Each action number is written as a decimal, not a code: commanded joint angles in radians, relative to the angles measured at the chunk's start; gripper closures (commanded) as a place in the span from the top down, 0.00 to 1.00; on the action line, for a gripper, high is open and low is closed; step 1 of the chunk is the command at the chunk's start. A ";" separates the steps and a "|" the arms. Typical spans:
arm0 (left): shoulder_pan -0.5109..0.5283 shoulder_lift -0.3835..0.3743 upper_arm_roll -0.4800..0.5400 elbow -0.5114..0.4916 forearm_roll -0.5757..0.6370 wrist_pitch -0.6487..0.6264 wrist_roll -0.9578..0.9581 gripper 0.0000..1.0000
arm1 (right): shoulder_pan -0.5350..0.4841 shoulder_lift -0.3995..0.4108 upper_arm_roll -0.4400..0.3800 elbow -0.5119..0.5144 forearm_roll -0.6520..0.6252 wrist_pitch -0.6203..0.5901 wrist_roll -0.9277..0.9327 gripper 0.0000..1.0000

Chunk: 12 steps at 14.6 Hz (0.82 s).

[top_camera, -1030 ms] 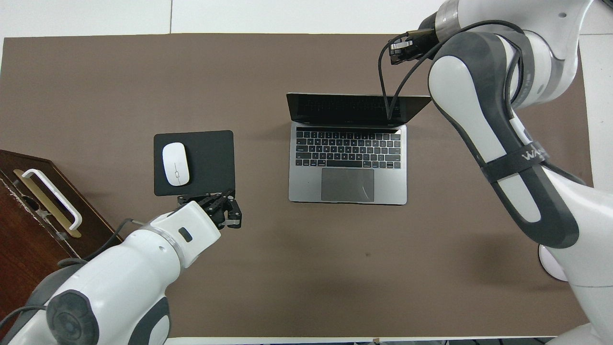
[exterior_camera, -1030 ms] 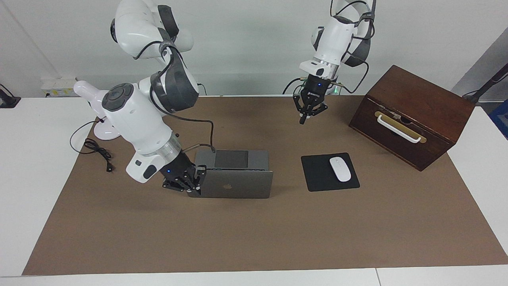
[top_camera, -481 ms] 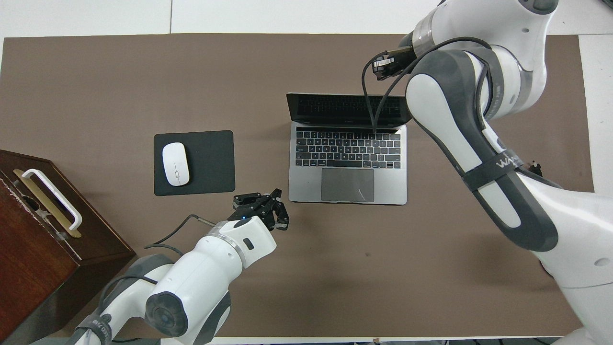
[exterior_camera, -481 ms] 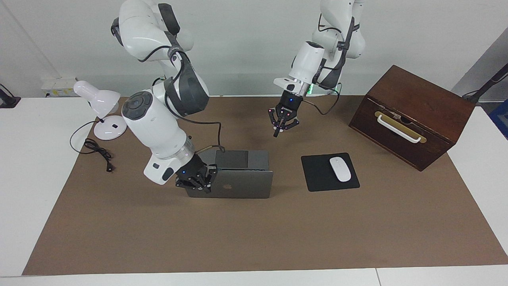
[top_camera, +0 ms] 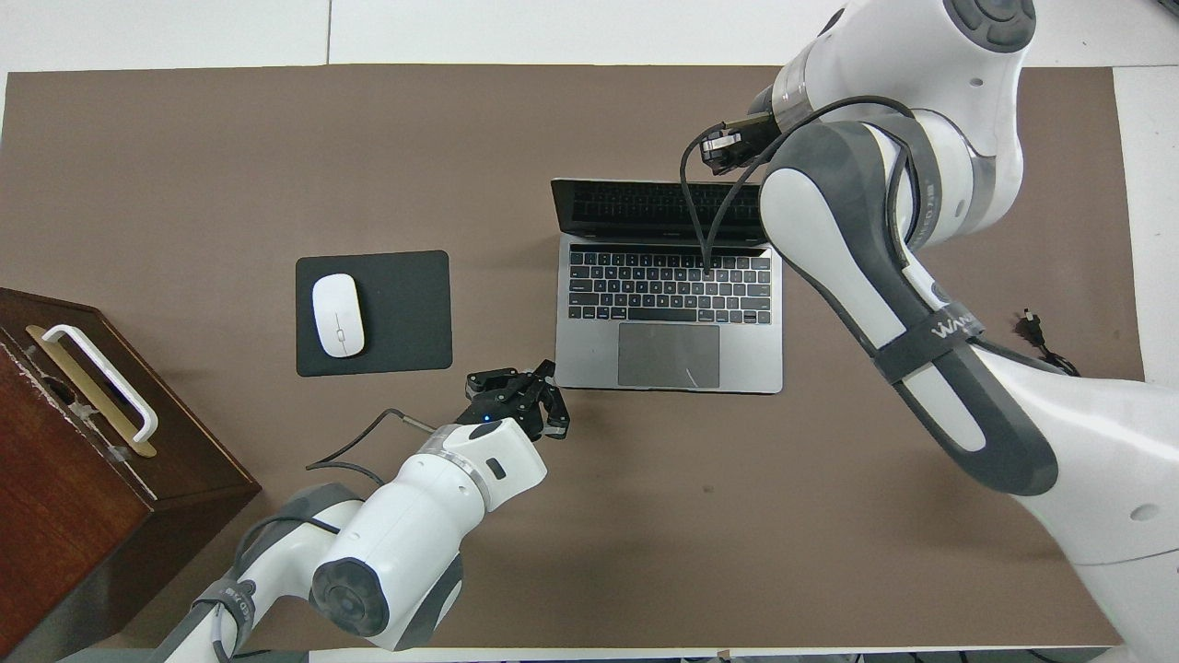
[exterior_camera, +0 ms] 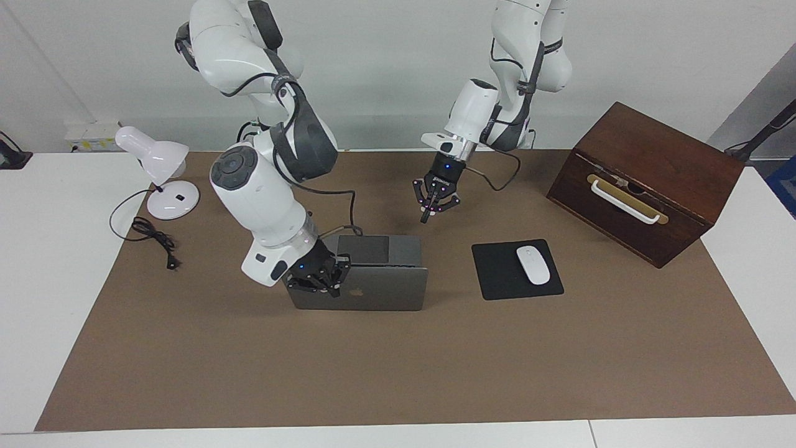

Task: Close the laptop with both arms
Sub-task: 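Place the right gripper behind the lid while the left gripper holds the base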

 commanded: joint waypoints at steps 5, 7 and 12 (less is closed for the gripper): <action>-0.028 0.196 0.015 0.091 -0.016 0.158 0.005 0.00 | -0.015 -0.044 0.015 -0.072 -0.019 0.039 0.020 0.00; -0.030 0.218 0.016 0.105 -0.016 0.159 0.007 0.00 | -0.015 -0.044 0.015 -0.077 -0.019 0.040 0.020 0.00; -0.039 0.270 0.018 0.120 -0.011 0.159 0.016 0.00 | -0.015 -0.044 0.015 -0.077 -0.019 0.040 0.020 0.00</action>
